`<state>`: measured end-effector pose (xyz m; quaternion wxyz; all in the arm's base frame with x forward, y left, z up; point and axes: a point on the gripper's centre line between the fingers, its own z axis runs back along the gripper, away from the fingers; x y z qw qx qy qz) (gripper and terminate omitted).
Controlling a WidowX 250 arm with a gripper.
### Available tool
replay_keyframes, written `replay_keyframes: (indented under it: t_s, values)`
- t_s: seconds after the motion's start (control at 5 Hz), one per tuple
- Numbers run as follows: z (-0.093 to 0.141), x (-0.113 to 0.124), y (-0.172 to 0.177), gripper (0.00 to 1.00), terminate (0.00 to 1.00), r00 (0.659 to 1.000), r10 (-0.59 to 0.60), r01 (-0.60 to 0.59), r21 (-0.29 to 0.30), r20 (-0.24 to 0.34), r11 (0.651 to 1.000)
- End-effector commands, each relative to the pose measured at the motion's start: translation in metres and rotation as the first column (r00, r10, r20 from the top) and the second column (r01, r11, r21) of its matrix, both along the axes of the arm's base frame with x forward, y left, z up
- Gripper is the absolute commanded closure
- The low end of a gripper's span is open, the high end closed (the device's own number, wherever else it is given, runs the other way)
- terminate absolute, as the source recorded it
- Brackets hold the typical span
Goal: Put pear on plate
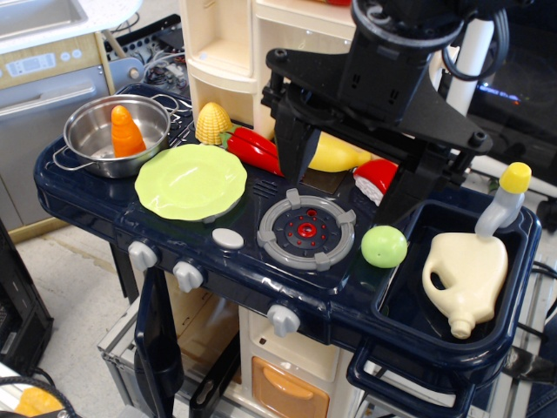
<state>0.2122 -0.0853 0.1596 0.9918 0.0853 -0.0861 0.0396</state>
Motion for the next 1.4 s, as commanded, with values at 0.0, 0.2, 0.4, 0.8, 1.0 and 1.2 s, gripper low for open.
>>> replay_keyframes:
  t_s: [0.0,0.2,0.4,0.8,1.0,1.2]
  values:
    - [0.000,0.000,0.000,0.00,0.00,1.000,0.000,0.000,0.000,0.000,1.000]
    - [-0.027,0.037,-0.004,0.00,0.00,0.992,-0.128,0.129,-0.051,0.016,0.990]
    - [-0.052,0.066,-0.011,0.00,0.00,0.978,-0.201,0.204,-0.058,0.052,0.977]
    - [-0.090,0.088,-0.011,0.00,0.00,0.968,-0.233,0.243,-0.103,0.097,0.965]
    - [-0.105,0.092,-0.010,0.00,0.00,0.969,-0.229,0.242,-0.156,0.098,0.958]
    - [-0.116,0.095,-0.009,0.00,0.00,0.966,-0.236,0.248,-0.130,0.106,0.960]
